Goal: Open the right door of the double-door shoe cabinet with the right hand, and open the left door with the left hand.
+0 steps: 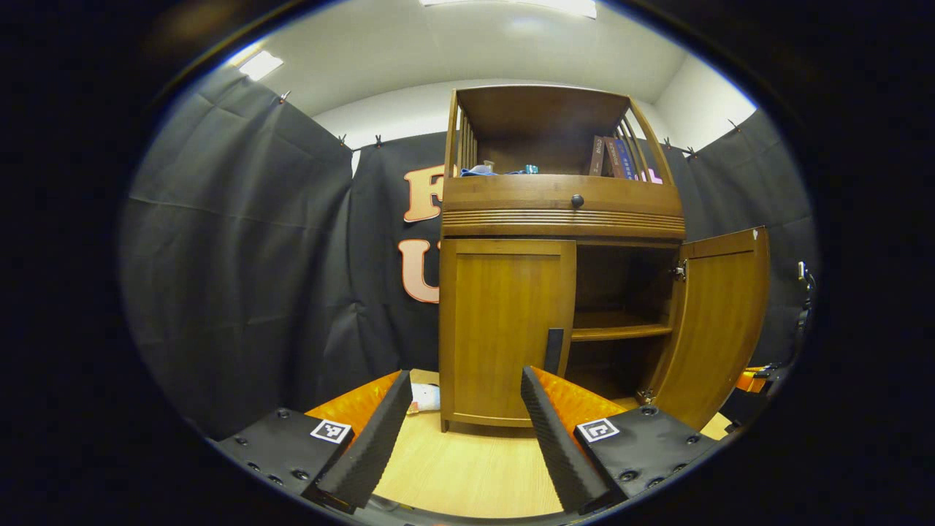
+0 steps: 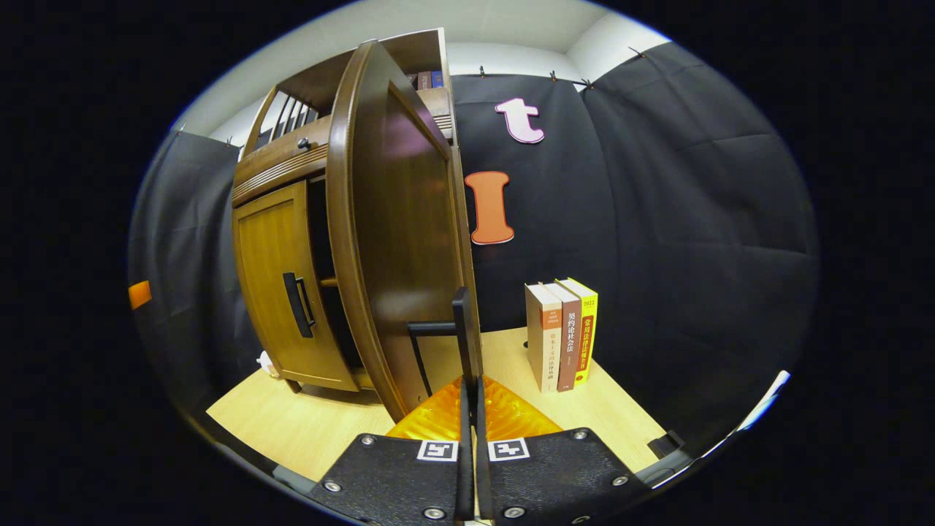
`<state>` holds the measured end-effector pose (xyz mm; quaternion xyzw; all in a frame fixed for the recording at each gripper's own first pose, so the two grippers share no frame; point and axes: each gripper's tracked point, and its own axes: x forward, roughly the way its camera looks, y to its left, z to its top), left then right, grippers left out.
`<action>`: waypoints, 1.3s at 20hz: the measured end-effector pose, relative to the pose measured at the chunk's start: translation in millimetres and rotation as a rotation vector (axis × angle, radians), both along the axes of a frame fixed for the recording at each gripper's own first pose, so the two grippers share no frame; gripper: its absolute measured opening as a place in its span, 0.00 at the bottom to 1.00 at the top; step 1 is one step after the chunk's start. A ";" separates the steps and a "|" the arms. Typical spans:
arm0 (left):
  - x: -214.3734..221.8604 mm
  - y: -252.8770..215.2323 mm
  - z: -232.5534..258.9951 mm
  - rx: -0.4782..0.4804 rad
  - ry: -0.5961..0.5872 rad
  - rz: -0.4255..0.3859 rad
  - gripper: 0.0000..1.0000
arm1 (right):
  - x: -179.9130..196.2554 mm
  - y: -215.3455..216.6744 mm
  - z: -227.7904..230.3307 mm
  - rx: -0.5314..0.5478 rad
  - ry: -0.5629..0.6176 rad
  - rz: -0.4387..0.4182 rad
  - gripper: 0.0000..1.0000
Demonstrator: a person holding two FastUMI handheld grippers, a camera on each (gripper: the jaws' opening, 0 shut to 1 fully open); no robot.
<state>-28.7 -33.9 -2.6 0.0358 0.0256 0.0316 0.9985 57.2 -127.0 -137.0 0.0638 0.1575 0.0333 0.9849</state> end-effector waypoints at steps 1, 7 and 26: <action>1.6 -7.4 1.1 -0.007 -0.002 -0.009 0.93 | 1.5 -4.3 -0.5 -0.004 -0.001 0.006 0.06; 22.0 -42.5 -7.4 0.013 0.001 -0.053 0.93 | 9.3 -36.7 -1.0 -0.011 -0.007 0.028 0.01; 176.2 -101.6 -69.4 -0.014 0.063 -0.157 0.94 | -24.9 -86.1 6.6 0.059 0.003 -0.006 0.23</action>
